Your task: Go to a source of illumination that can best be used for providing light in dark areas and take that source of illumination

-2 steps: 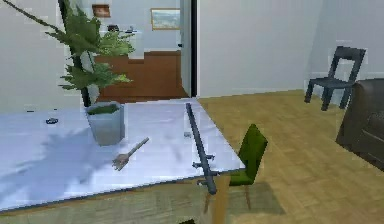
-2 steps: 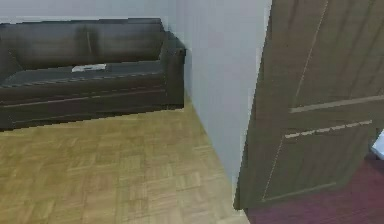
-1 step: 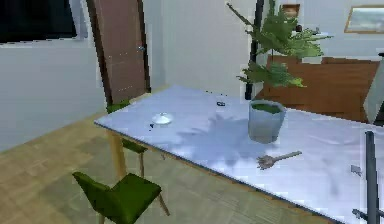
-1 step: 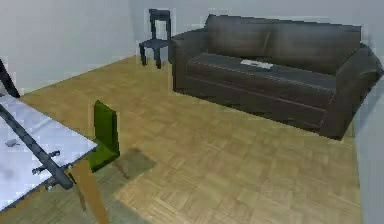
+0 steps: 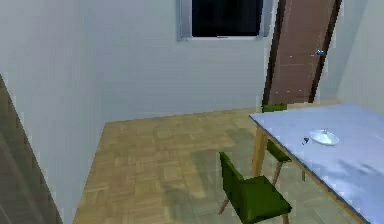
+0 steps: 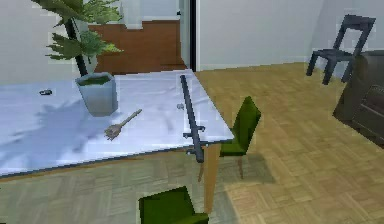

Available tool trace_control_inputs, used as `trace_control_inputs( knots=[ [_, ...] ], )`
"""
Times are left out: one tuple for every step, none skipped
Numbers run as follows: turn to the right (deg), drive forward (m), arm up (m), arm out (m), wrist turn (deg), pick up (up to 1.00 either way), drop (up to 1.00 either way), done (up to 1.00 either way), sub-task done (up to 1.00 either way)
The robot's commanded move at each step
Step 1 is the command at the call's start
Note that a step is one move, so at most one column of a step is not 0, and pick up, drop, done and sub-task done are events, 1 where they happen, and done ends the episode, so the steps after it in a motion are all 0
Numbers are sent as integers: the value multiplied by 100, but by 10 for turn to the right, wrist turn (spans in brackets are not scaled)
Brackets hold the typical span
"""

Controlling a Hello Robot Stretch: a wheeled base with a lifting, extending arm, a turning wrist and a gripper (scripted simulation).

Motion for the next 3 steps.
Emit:
trace_control_inputs(
  knots=[
    [-120, 0, 0, 0, 0, 0, 0, 0, 0],
    [450, 0, 0, 0, 0, 0, 0, 0, 0],
    [450, 0, 0, 0, 0, 0, 0, 0, 0]
  ],
)
